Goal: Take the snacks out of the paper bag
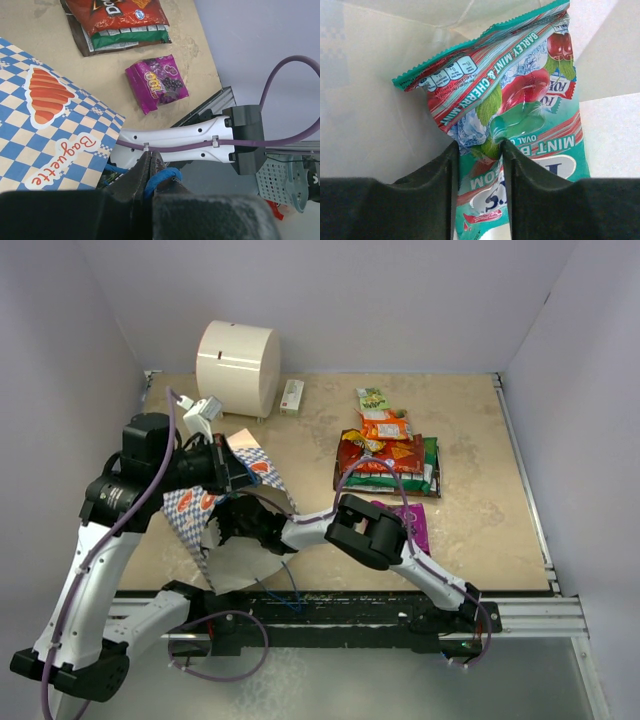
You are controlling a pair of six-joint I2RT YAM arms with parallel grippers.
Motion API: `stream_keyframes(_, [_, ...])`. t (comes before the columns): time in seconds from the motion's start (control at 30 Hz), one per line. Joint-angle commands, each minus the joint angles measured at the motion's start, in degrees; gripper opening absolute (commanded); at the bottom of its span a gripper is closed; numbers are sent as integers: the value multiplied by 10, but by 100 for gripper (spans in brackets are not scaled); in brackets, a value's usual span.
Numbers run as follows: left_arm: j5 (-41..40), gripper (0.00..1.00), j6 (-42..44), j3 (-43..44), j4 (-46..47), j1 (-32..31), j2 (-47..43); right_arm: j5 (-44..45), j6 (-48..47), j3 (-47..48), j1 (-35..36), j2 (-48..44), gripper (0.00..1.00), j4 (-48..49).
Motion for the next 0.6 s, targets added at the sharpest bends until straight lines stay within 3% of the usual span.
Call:
stream_keyframes(0.0, [3,0,-14,2,4,-1,-24,-25,3,35,-3,-6,34,0])
stream_keyframes(0.33, [-56,0,-27,-1,-20,-1,-44,-40,16,-18,-6,-79,2,-16])
stream_keyframes(0.57, [-104,0,-35,-6,-27,-1,-41,-50,82,-161,-5,-204,0,18])
